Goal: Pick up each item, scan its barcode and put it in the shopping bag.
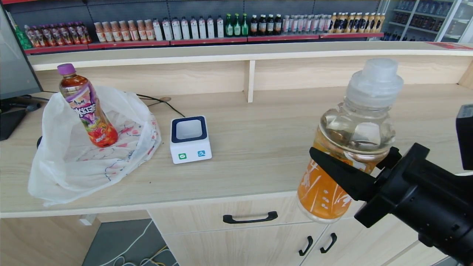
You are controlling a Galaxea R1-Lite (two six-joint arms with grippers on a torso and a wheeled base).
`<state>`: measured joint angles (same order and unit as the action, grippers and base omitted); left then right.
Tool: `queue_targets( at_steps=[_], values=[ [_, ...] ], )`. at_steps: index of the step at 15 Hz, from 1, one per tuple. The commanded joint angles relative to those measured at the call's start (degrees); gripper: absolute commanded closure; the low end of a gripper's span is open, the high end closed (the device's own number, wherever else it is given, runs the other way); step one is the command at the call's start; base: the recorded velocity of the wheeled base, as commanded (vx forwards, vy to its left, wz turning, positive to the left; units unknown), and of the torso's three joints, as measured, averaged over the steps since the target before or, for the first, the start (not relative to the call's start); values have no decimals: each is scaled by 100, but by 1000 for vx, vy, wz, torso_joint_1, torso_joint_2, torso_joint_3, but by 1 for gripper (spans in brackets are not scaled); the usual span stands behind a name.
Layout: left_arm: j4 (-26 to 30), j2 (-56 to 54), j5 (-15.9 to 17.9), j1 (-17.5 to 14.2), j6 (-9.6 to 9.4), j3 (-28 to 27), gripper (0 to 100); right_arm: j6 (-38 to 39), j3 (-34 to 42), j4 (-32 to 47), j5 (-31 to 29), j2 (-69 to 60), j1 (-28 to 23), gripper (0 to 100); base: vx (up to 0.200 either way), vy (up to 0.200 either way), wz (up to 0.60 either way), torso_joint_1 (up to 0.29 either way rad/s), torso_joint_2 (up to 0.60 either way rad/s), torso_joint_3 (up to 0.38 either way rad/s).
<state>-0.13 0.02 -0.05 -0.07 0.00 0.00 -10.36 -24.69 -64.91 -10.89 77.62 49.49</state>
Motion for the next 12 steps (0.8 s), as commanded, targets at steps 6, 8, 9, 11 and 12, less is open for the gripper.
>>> queue_targets(
  at_steps=[6, 8, 9, 11, 12],
  values=[
    [-4, -2, -4, -1, 0, 0, 0, -2022, -388, -74, -221, 623, 447, 100, 0, 0, 0, 0, 0, 0],
    [5, -2, -4, -1, 0, 0, 0, -2339, -485, -135, -247, 825, 684, 100, 0, 0, 0, 0, 0, 0],
    [-4, -2, -4, -1, 0, 0, 0, -2585, -528, -311, -247, 913, 772, 100, 0, 0, 0, 0, 0, 0],
    [5, -2, -4, -1, 0, 0, 0, -3147, -511, -1014, -247, 1273, 1089, 100, 0, 0, 0, 0, 0, 0],
    [-4, -2, -4, -1, 0, 0, 0, -3183, -564, -1234, -239, 1414, 1159, 100, 0, 0, 0, 0, 0, 0]
  ],
)
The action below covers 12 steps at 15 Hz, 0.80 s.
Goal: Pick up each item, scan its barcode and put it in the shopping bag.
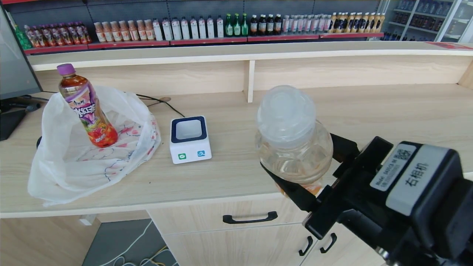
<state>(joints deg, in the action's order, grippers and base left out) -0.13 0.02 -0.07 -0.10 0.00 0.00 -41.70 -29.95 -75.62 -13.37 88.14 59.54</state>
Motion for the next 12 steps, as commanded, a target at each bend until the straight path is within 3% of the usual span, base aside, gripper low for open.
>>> queue_targets(
  at_steps=[1, 4, 12],
  values=[
    [-4, -2, -1, 1, 0, 0, 0, -127, -63, -313, 54, 520, 278, 100, 0, 0, 0, 0, 0, 0],
    [-4, -2, 7, 1, 0, 0, 0, -426, 631, -1025, 54, 599, 831, 100, 0, 0, 0, 0, 0, 0],
    [5, -2, -1, 1, 0, 0, 0, -1595, 1158, -1438, 72, 520, 893, 100, 0, 0, 0, 0, 0, 0]
  ],
)
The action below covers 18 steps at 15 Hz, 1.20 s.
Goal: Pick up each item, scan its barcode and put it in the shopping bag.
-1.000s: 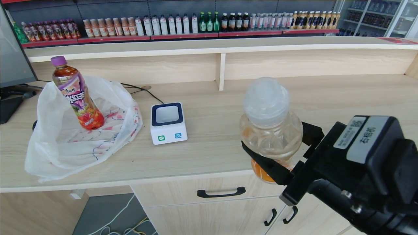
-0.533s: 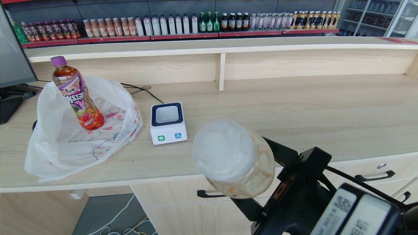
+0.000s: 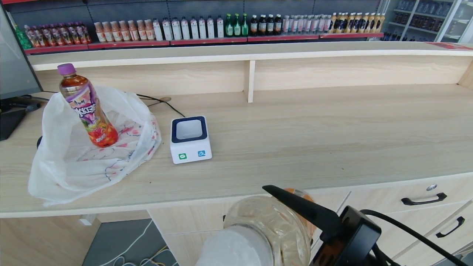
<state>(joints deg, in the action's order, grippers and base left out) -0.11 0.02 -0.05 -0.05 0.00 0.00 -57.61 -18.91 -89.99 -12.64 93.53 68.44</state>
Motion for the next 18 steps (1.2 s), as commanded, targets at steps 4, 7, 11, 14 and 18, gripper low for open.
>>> queue_targets(
  at_steps=[4, 7, 11, 14, 18],
  values=[
    [-7, -2, -4, -4, 0, 0, 0, -795, -34, -1, 7, -71, 38, 100, 0, 0, 0, 0, 0, 0],
    [2, -2, -4, -4, 0, 0, 0, -1498, -8, -1, 42, -221, 38, 100, 0, 0, 0, 0, 0, 0],
    [-7, -2, -4, -4, 0, 0, 0, -2536, -315, -1, 1282, -177, -208, 100, 0, 0, 0, 0, 0, 0],
    [-7, -2, -4, -4, 0, 0, 0, -2623, -561, -1, 1800, -10, -217, 100, 0, 0, 0, 0, 0, 0],
    [-7, -2, -4, -4, 0, 0, 0, -2931, -895, -1, 2459, 166, -270, 100, 0, 0, 0, 0, 0, 0]
  ],
)
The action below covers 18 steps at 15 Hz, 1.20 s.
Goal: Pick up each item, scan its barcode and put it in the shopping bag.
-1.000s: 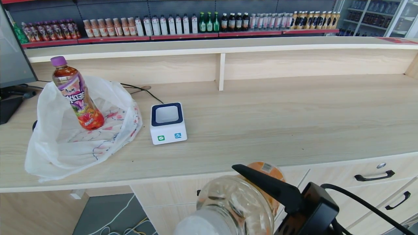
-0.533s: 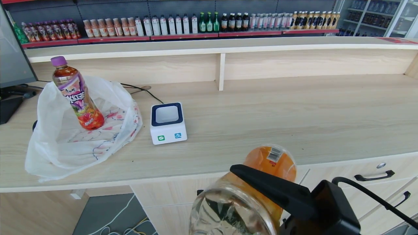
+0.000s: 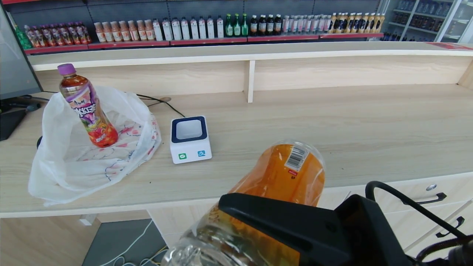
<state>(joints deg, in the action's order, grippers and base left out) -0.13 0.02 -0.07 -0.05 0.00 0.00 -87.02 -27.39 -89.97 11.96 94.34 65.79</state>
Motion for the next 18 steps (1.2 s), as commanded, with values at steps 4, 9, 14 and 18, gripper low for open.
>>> queue_targets(
  at_steps=[4, 9, 14, 18],
  values=[
    [-4, -2, -1, -4, 0, 0, 0, -281, -64, -3, 8, 67, -67, 100, 0, 0, 0, 0, 0, 0],
    [5, -2, -1, -4, 0, 0, 0, -729, -82, -3, -9, 14, -75, 100, 0, 0, 0, 0, 0, 0],
    [-4, -2, -1, -4, 0, 0, 0, -817, -82, -3, -18, 5, -75, 100, 0, 0, 0, 0, 0, 0],
    [-4, -2, -1, -4, 0, 0, 0, -843, -73, -3, -18, -12, -75, 100, 0, 0, 0, 0, 0, 0]
  ],
)
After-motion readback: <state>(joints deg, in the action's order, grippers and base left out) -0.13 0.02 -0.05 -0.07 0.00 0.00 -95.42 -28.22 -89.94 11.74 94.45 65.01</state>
